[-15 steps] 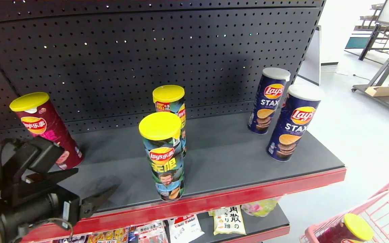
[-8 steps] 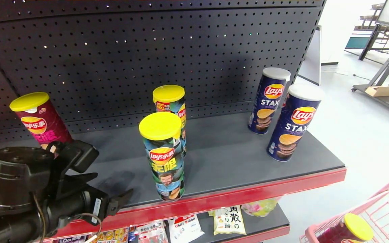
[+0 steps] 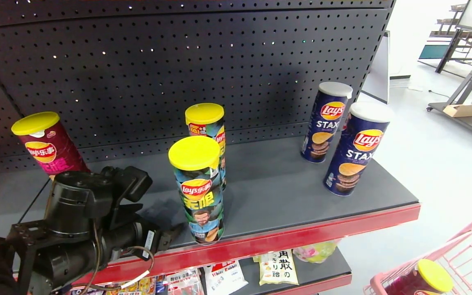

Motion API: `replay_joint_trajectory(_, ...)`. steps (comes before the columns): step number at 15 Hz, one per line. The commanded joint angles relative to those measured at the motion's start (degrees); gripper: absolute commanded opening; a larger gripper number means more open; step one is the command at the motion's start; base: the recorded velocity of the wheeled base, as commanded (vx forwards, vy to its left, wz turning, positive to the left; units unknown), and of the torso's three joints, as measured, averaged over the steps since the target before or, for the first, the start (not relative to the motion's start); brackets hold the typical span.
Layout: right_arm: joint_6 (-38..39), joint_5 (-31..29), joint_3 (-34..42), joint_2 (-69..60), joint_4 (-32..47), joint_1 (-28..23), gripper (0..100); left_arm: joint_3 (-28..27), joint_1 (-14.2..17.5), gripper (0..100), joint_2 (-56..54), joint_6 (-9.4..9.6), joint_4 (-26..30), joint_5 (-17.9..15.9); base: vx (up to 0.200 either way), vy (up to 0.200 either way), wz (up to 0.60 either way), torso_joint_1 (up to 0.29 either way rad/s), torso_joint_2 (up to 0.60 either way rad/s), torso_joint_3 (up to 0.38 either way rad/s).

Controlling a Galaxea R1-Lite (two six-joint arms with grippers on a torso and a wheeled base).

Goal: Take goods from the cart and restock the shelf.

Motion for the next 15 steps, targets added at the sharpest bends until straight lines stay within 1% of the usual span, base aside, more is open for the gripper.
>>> replay_joint_trajectory(1, -0.06, 0.01, 0.0, 0.17, -0.01, 0.02, 100, -0.83, -0.16, 100, 1.79, -0.02, -0.01, 0.02, 0.0, 0.0, 0.0, 0.0, 0.0, 0.0)
replay_joint_trajectory(15, -0.06, 1.07, 0.09, 0.35, -0.01, 0.02, 100, -3.82, -0.6, 100, 4.78, -0.02, -0.45, 0.1, 0.0, 0.0, 0.0, 0.0, 0.0, 0.0)
